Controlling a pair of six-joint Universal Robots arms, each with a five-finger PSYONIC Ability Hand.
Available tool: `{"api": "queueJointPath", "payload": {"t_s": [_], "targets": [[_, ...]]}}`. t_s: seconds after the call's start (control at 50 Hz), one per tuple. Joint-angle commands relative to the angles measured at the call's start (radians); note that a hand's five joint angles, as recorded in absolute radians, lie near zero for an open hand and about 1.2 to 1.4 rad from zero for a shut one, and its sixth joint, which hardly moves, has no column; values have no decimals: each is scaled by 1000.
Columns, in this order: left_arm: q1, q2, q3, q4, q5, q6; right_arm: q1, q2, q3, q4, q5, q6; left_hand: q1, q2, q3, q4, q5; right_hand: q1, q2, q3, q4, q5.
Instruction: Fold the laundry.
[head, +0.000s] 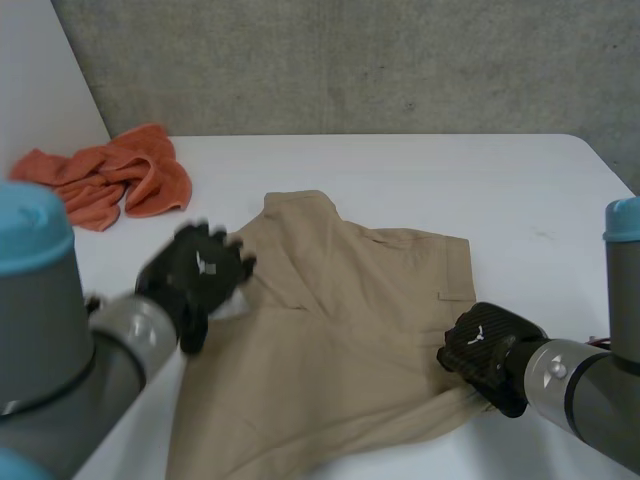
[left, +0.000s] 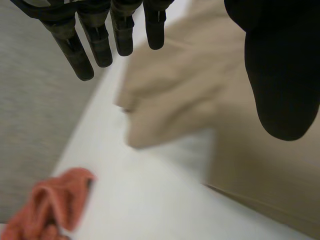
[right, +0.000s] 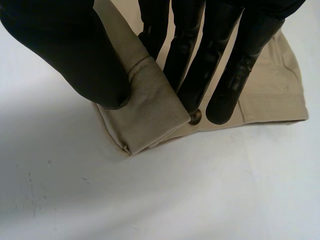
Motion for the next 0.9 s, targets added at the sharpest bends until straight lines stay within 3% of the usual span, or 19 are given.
{"api": "queueJointPath", "payload": {"t_s": [0.02, 0.14, 0.26, 0.4, 0.48, 0.5, 0.56, 0.72, 0.9], "targets": [[53, -201, 173, 160, 109, -5, 8, 17, 26, -47, -1, 31, 103, 86, 82, 90, 93, 412, 220, 216, 207, 234], [142, -412, 344, 170, 207, -6, 8, 19, 41, -96, 2, 45, 168, 151, 146, 155, 157, 412, 220, 216, 207, 234], [167, -549, 446, 171, 284, -5, 8, 23, 58, -115, 2, 59, 233, 215, 211, 220, 222, 412, 220, 216, 207, 234], [179, -623, 475, 171, 304, -2, 2, 25, 70, -142, 2, 59, 368, 350, 346, 355, 357, 412, 220, 216, 207, 234], [180, -635, 484, 174, 295, -5, 1, 25, 70, -153, 4, 59, 681, 664, 659, 668, 670, 412, 220, 216, 207, 234], [182, -635, 489, 174, 289, -6, 2, 25, 70, -155, 4, 59, 906, 889, 884, 893, 895, 412, 220, 216, 207, 234], [182, -635, 490, 176, 266, -6, 4, 27, 72, -158, 4, 59, 1180, 1163, 1158, 1167, 1169, 412, 220, 216, 207, 234], [200, -618, 454, 193, 113, 4, 2, 27, 72, -164, 4, 60, 1181, 1163, 1159, 1168, 1170, 412, 220, 216, 207, 234], [202, -500, 303, 194, 66, -9, 5, 30, 72, -167, 4, 66, 1181, 1163, 1159, 1168, 1170, 412, 220, 216, 207, 234]]}}
